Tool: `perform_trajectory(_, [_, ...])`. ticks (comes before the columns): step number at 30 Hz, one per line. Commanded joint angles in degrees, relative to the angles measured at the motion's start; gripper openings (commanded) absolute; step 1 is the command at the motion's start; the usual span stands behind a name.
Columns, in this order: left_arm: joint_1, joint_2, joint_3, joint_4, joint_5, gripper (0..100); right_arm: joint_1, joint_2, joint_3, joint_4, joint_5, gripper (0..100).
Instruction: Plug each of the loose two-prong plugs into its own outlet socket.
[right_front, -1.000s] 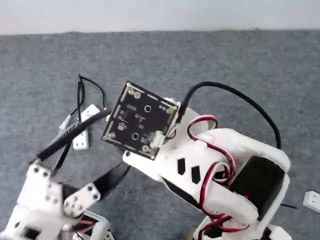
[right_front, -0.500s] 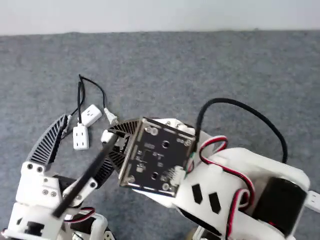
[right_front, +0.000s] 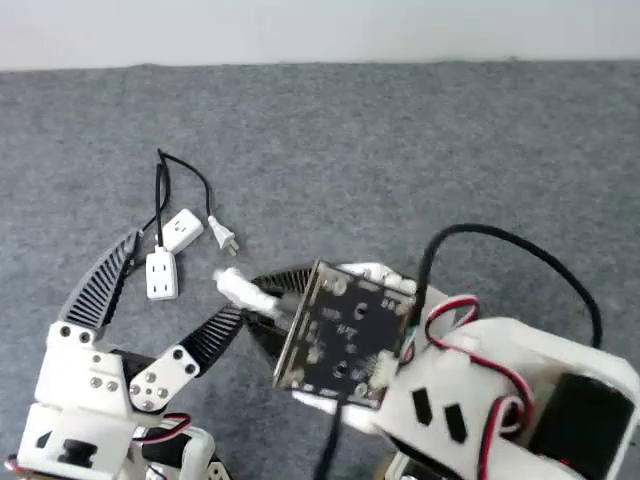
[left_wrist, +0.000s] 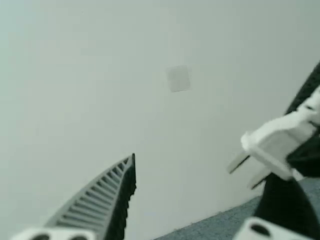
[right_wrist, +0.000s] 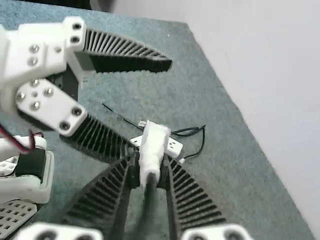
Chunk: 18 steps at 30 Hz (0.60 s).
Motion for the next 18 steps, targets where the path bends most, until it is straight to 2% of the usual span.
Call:
perform_trajectory(1, [-0.7,-0.4,-0.4,-1.7,-0.1,37,-0.7,-0.7,0.9,1.7,-0.5,0.8])
perform_trajectory(6, [-0.2,-0.4,3.0,1.0,0.0,37,-0.7,0.1,0.9,1.7,-0.5,0.8])
perform_trajectory(18, [-0.2,-0.4,5.4,0.4,0.1,37,-0.6,1.5,0.9,0.9,-0.7,0.8])
